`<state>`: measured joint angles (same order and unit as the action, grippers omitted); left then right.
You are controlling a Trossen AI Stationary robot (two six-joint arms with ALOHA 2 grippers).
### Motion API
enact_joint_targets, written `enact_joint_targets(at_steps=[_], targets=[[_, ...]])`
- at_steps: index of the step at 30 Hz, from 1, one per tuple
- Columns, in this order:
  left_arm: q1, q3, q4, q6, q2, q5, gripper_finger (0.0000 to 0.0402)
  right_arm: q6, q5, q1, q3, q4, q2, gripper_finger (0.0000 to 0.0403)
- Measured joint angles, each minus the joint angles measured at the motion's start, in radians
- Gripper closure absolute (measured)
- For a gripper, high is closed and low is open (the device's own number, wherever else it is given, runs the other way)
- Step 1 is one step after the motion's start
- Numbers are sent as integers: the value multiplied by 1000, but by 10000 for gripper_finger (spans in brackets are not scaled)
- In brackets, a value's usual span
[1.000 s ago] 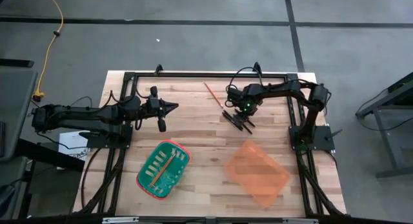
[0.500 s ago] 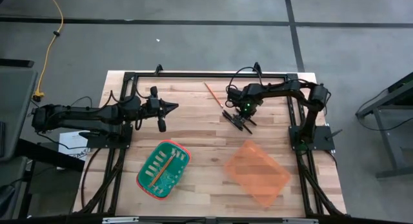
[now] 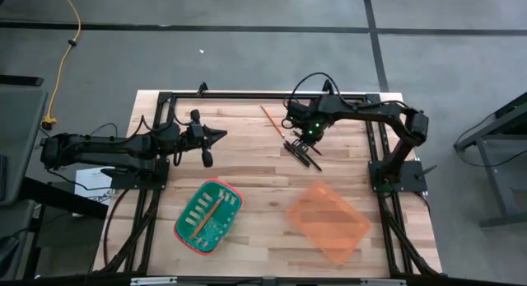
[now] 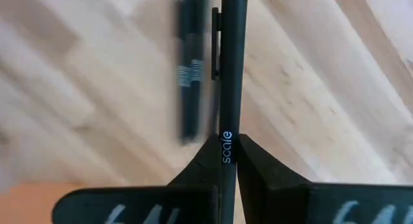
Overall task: Sort pens & pencils
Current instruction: Put the black pen into the orange bin
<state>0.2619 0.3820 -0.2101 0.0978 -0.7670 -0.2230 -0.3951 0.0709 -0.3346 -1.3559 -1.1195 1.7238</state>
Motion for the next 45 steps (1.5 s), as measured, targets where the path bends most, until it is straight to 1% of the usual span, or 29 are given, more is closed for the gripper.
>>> enact_joint_targets(at_steps=[3,7,10,17,23,27,31,38,42,45], targets=[[0,0,5,0,0,-6,392,-31,12,50,-49,-15,-24,397],[0,0,4,0,0,10,392,-81,38,116,-76,-40,-37,397],[0,0,4,-1,0,10,391,-132,63,173,-71,-44,-61,397],[0,0,2,2,0,11,391,-266,103,342,-48,-86,-63,398],[0,0,-15,29,0,13,391,-416,96,479,-47,-94,-63,398],[0,0,-37,39,0,13,392,-485,53,570,-45,-91,-63,398],[0,0,-59,49,0,13,392,-597,47,659,9,-73,-63,398],[0,0,-82,44,-1,13,392,-796,63,791,165,104,-63,398],[0,0,-82,29,-1,13,392,-891,50,831,255,229,-63,398],[0,0,-86,26,-1,13,391,-936,28,843,336,359,-63,398]])
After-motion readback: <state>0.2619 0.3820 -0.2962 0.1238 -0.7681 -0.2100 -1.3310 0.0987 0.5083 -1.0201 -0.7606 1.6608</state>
